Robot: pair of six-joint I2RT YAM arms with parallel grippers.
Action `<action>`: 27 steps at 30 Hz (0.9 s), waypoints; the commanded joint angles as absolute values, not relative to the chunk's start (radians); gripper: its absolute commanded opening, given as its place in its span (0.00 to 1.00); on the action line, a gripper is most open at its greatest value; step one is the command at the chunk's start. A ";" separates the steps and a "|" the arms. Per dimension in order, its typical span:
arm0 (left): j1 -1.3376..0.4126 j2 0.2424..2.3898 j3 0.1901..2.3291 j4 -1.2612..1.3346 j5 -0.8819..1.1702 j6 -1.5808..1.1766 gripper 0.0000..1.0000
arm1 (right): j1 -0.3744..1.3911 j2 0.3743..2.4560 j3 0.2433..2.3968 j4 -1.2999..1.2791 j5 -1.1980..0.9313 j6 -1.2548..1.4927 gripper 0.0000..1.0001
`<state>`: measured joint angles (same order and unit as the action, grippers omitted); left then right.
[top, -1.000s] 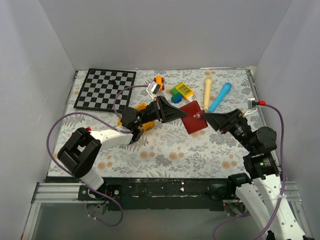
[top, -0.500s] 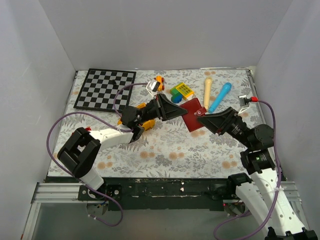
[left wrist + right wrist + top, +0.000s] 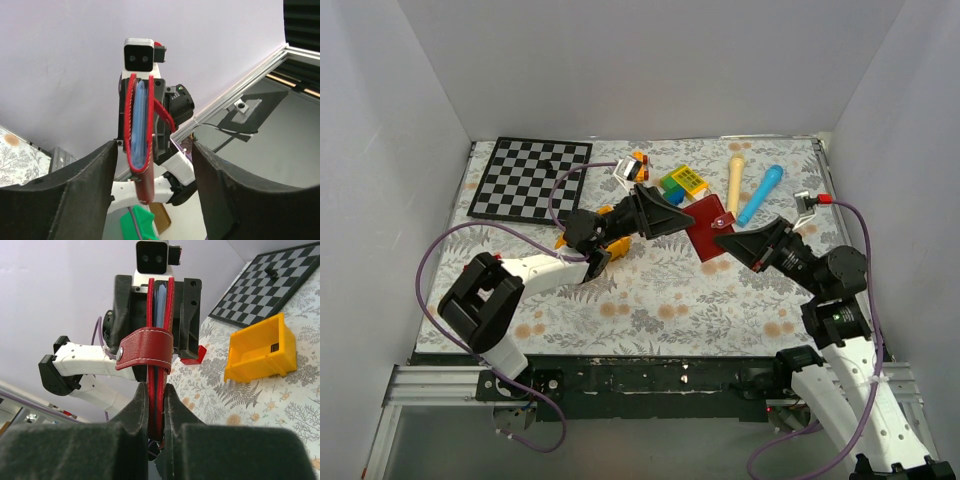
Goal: Put the credit cards into the card holder
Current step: Close the card holder at the center of the board.
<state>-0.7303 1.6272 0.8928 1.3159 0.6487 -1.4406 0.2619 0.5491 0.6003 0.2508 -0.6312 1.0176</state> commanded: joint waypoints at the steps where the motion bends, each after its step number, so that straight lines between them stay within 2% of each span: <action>1: -0.733 1.589 0.891 1.499 0.681 -1.391 0.64 | 0.259 0.561 0.657 0.235 -0.635 1.020 0.01; 4: -0.735 1.588 0.914 1.457 0.710 -1.364 0.63 | 0.259 0.587 0.670 0.235 -0.669 1.035 0.01; 8: -0.735 1.589 0.927 1.427 0.727 -1.348 0.51 | 0.261 0.586 0.661 0.259 -0.677 1.057 0.01; 16: -0.747 1.603 0.936 1.420 0.724 -1.345 0.39 | 0.259 0.617 0.655 0.308 -0.710 1.098 0.01; 21: -0.746 1.608 0.943 1.410 0.721 -1.339 0.43 | 0.259 0.633 0.655 0.308 -0.735 1.109 0.01; 27: -0.747 1.618 0.960 1.393 0.726 -1.335 0.44 | 0.261 0.653 0.655 0.311 -0.779 1.120 0.01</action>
<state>-0.7380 1.6302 0.9119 1.3109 0.7155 -1.3499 0.2619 0.6441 0.6136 0.2733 -0.7311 1.1034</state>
